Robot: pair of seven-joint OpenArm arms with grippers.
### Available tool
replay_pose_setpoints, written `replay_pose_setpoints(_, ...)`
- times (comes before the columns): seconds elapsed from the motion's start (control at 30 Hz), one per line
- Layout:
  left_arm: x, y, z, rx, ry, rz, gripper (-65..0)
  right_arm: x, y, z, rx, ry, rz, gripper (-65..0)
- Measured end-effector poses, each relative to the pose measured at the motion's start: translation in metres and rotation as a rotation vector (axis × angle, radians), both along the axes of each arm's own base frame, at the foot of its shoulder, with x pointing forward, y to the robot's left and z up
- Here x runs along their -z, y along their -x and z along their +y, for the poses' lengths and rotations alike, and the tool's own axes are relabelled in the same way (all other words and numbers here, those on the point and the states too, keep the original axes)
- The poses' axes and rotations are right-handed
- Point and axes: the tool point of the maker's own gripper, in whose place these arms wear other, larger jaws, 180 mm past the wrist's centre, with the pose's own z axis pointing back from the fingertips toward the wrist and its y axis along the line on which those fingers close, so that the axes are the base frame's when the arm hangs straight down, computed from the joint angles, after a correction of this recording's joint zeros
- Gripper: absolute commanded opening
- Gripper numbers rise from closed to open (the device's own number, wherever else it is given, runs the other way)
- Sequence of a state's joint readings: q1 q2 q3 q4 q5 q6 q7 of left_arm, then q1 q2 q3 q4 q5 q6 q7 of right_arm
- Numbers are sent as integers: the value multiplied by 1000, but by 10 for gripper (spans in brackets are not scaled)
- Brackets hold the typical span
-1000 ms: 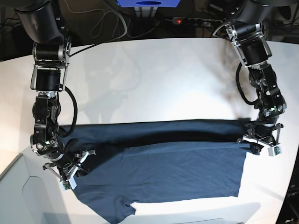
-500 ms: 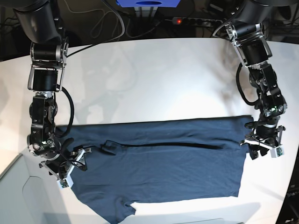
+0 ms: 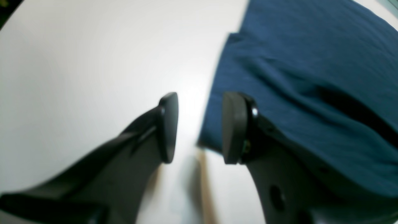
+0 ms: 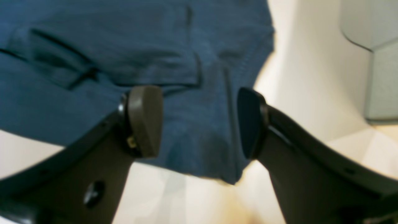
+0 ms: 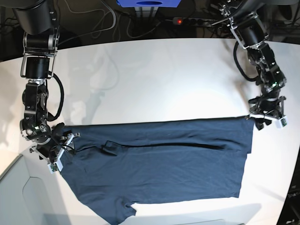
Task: Fold the T-shirt properly
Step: 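Move both grippers back to the folded edge and grasp it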
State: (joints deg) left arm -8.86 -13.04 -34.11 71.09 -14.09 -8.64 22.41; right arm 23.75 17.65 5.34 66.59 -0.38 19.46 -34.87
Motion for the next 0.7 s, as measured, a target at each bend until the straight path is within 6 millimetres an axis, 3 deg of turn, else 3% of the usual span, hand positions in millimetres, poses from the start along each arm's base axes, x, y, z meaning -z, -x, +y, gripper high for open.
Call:
replay_pose_setpoints(0.13,31,11,-1,-16,46,74,-424,2,2,-2,0,1,5,-292)
replay_pose_setpoints(0.23,43,13,-4,-12,71,97,-424,1,2,-5,4,4,4,-292)
replay_pose_setpoints(0.47,32,-3,-7,-14,80,53,-424,-2,3,-15,11,24,4,-292)
replay_pose_setpoints(0.7,16,-5,-8,-3,54,21,-424,-3,3,-17,12,29,2,-292)
